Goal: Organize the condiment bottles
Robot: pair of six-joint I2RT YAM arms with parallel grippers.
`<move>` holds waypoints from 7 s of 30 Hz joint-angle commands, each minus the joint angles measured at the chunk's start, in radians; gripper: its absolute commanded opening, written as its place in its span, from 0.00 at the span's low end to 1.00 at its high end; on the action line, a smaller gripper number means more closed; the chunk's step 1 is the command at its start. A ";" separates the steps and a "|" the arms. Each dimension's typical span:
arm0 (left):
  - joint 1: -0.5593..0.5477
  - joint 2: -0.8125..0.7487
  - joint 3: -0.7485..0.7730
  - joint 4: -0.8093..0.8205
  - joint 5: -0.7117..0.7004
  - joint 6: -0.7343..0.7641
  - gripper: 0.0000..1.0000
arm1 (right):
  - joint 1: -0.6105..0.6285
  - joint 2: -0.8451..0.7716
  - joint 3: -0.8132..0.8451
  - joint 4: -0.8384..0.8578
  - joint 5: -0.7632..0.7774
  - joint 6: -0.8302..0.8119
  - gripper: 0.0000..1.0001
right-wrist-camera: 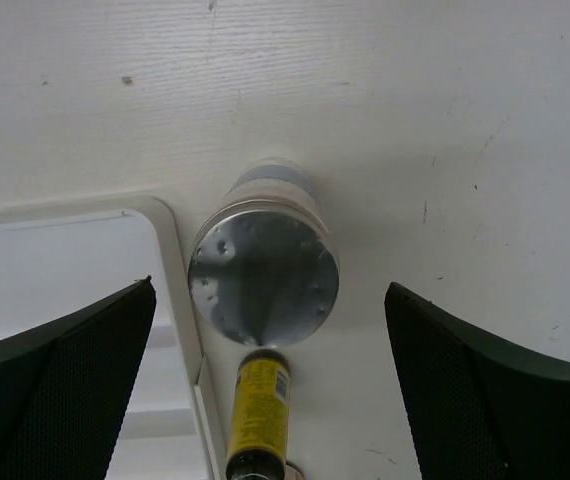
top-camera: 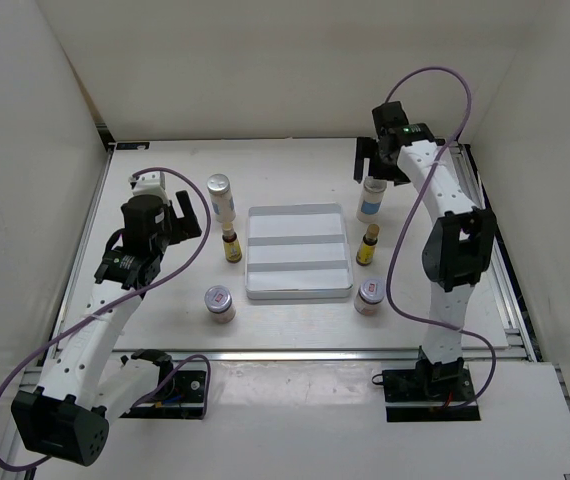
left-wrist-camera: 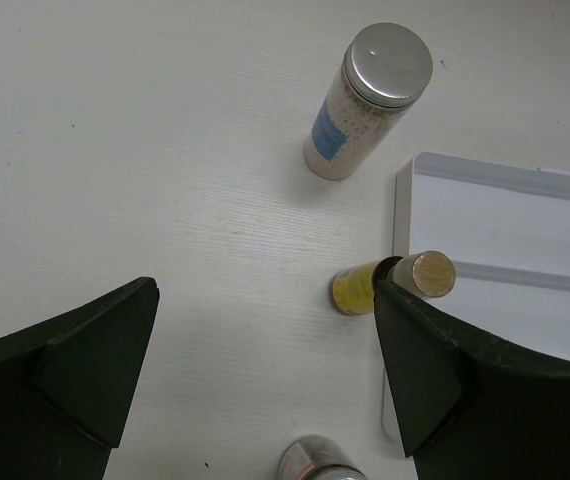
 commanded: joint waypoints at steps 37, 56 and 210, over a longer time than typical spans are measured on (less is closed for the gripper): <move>-0.003 -0.003 0.020 -0.005 -0.030 0.000 0.99 | 0.157 -0.191 0.129 0.054 -0.063 -0.091 0.00; -0.003 0.006 0.020 -0.005 -0.030 0.000 0.99 | 0.236 -0.118 -0.130 0.121 -0.132 -0.040 0.00; -0.038 0.087 0.032 0.011 -0.025 0.124 1.00 | 0.121 -0.401 -0.534 0.063 -0.064 0.110 0.23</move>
